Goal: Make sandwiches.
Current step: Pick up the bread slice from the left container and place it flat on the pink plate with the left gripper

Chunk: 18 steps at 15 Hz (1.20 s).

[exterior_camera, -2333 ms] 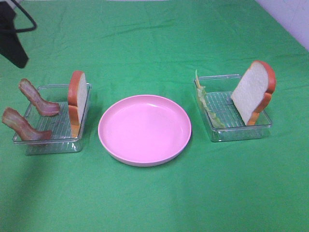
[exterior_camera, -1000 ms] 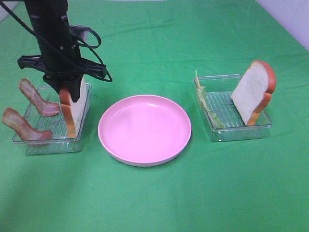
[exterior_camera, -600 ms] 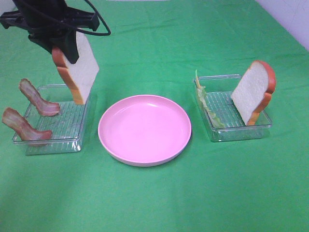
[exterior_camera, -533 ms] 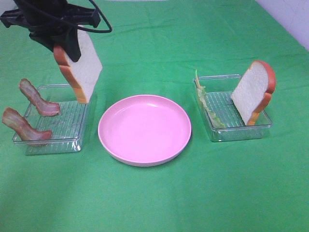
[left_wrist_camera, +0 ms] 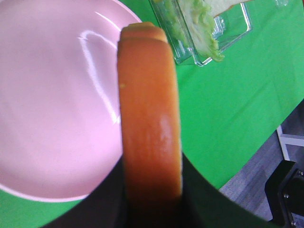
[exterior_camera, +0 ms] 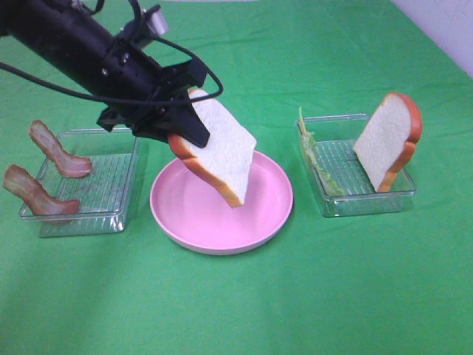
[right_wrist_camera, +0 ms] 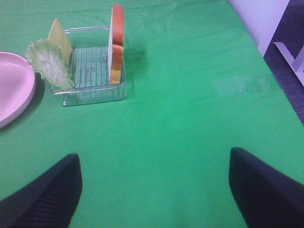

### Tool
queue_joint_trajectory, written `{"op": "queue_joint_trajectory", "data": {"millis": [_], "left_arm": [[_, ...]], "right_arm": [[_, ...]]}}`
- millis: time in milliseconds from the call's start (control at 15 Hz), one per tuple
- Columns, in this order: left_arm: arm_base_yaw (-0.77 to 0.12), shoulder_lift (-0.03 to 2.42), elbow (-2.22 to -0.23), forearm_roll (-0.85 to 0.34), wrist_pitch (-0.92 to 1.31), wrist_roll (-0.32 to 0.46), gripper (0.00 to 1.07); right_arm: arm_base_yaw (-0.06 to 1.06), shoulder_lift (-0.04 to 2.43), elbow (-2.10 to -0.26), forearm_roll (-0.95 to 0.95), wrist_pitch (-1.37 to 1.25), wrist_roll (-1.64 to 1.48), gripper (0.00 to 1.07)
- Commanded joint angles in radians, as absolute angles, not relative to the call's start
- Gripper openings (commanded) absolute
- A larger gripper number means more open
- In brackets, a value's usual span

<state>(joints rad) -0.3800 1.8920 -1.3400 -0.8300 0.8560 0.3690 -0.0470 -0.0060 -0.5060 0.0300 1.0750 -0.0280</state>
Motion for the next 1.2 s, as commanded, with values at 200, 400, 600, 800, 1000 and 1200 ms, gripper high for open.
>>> {"op": "queue_joint_trajectory", "data": {"millis": [200,400,600,800,1000,1200], "left_arm": [[-0.383,2.029,-1.323,-1.027,0.828,0.519,0.00],[-0.383,2.121,-1.325,-1.107,0.812,0.547,0.00],[-0.383,2.160,-1.325,-1.181,0.799,0.582,0.00],[-0.383,2.161,-1.325,-1.156,0.785,0.582,0.10],[-0.383,2.161,-1.325,-1.134,0.771,0.620,0.62],[-0.383,2.156,-1.327,-1.095,0.774,0.667,0.82]], "right_arm": [[-0.046,-0.012,-0.502,0.024,1.062,-0.018,0.80],[-0.046,-0.012,-0.502,0.024,1.062,-0.018,0.80],[-0.046,-0.012,-0.502,0.024,1.062,-0.018,0.80],[-0.046,-0.012,-0.502,0.024,1.062,-0.018,0.80],[-0.046,-0.012,-0.502,0.024,1.062,-0.018,0.80],[-0.046,-0.012,-0.502,0.024,1.062,-0.018,0.80]]}}
